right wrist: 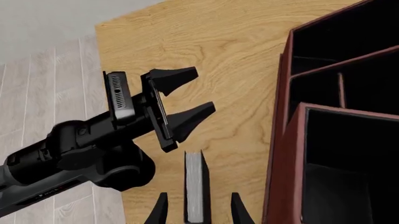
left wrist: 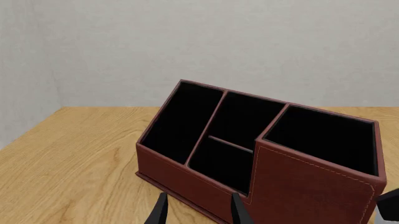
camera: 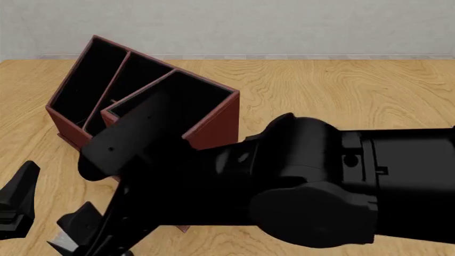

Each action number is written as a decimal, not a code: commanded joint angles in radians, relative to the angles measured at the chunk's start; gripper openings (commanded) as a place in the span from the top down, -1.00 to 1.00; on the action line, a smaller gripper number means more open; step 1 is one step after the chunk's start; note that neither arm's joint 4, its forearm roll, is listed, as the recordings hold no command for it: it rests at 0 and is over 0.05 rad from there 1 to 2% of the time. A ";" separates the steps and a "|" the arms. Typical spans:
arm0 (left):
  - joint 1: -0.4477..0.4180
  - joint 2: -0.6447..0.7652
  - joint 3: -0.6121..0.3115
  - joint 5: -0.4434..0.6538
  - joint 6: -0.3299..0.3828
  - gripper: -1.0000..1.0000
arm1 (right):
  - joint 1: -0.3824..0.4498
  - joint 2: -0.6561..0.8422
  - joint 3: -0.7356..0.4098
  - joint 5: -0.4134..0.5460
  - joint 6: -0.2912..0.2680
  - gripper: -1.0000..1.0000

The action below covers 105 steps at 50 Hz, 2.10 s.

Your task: Pick up the book and place it in the right compartment of the caddy.

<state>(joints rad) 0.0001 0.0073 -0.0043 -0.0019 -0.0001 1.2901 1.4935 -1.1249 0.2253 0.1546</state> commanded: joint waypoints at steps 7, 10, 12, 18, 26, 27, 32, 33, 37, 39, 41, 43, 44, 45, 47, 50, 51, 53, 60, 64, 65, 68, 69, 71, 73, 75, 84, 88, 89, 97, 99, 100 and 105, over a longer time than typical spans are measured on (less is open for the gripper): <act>0.000 0.000 0.000 0.000 0.000 -1.00 | 0.006 0.048 -0.042 0.038 0.020 -1.00; 0.000 0.000 0.000 0.000 0.000 -1.00 | 0.008 0.054 -0.044 0.038 0.023 -1.00; 0.000 0.000 0.000 0.000 0.000 -1.00 | 0.010 0.058 -0.044 0.037 0.028 -1.00; 0.000 0.000 0.000 0.000 0.000 -1.00 | 0.008 0.072 -0.044 0.035 0.029 -1.00; 0.000 0.000 0.000 0.000 0.000 -1.00 | 0.003 0.082 -0.039 0.029 0.034 -1.00; 0.000 0.000 0.000 0.000 0.000 -1.00 | 0.005 0.083 -0.039 0.029 0.038 -1.00; 0.000 0.000 0.000 0.000 0.000 -1.00 | 0.005 0.089 -0.037 0.026 0.041 -1.00; 0.000 0.000 0.000 0.000 0.000 -1.00 | 0.006 0.090 -0.038 0.026 0.045 -1.00; 0.000 0.000 0.000 0.000 0.000 -1.00 | 0.009 0.098 -0.035 0.021 0.051 -1.00; 0.000 0.000 0.000 0.000 0.000 -1.00 | 0.007 0.100 -0.034 0.019 0.051 -1.00; 0.000 0.000 0.000 0.000 0.000 -1.00 | 0.006 0.102 -0.033 0.017 0.052 -1.00; 0.000 0.000 0.000 0.000 0.000 -1.00 | 0.006 0.105 -0.032 0.016 0.054 -1.00; 0.000 0.000 0.000 0.000 0.000 -1.00 | 0.007 0.107 -0.031 0.014 0.054 -1.00; 0.000 0.000 0.000 0.000 0.000 -1.00 | 0.008 0.109 -0.031 0.014 0.056 -1.00; 0.000 0.000 0.000 0.000 0.000 -1.00 | 0.009 0.111 -0.030 0.013 0.056 -1.00; 0.000 0.000 0.000 0.000 0.000 -1.00 | 0.011 0.114 -0.030 0.011 0.059 -1.00; 0.000 0.000 0.000 0.000 0.000 -1.00 | 0.010 0.116 -0.028 0.008 0.060 -1.00; 0.000 0.000 0.000 0.000 0.000 -1.00 | 0.010 0.118 -0.026 0.004 0.061 -1.00; 0.000 0.000 0.000 0.000 0.000 -1.00 | 0.015 0.128 -0.017 -0.007 0.071 -1.00; 0.000 0.000 0.000 0.000 0.000 -1.00 | 0.016 0.136 -0.013 -0.013 0.076 -1.00; 0.000 0.000 0.000 0.000 0.000 -1.00 | 0.016 0.136 -0.013 -0.013 0.076 -1.00; 0.000 0.000 0.000 0.000 0.000 -1.00 | 0.021 0.140 -0.014 -0.012 0.079 -1.00; 0.000 0.000 0.000 0.000 0.000 -1.00 | 0.022 0.141 -0.014 -0.012 0.079 -1.00; 0.000 0.000 0.000 0.000 0.000 -1.00 | 0.022 0.143 -0.015 -0.012 0.081 -1.00; 0.000 0.000 0.000 0.000 0.000 -1.00 | 0.023 0.145 -0.014 -0.014 0.083 -1.00; 0.000 0.000 0.000 0.000 0.000 -1.00 | 0.022 0.148 -0.012 -0.017 0.081 -1.00; 0.000 0.000 0.000 0.000 0.000 -1.00 | 0.023 0.160 -0.007 -0.025 0.089 -1.00; 0.000 0.000 0.000 0.000 0.000 -1.00 | 0.021 0.166 -0.002 -0.033 0.093 -1.00; 0.000 0.000 0.000 0.000 0.000 -1.00 | 0.021 0.167 -0.001 -0.034 0.093 -1.00; 0.000 0.000 0.000 0.000 0.000 -1.00 | 0.024 0.176 0.002 -0.040 0.100 -1.00; 0.000 0.000 0.000 0.000 0.000 -1.00 | 0.024 0.181 0.003 -0.042 0.099 -1.00; 0.000 0.000 0.000 0.000 0.000 -1.00 | 0.025 0.182 0.003 -0.043 0.101 -1.00; 0.000 0.000 0.000 0.000 0.000 -1.00 | 0.030 0.186 0.002 -0.043 0.104 -1.00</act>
<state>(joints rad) 0.0001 0.0073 -0.0043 -0.0019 -0.0001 1.3146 1.6685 -1.1248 0.1880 0.2522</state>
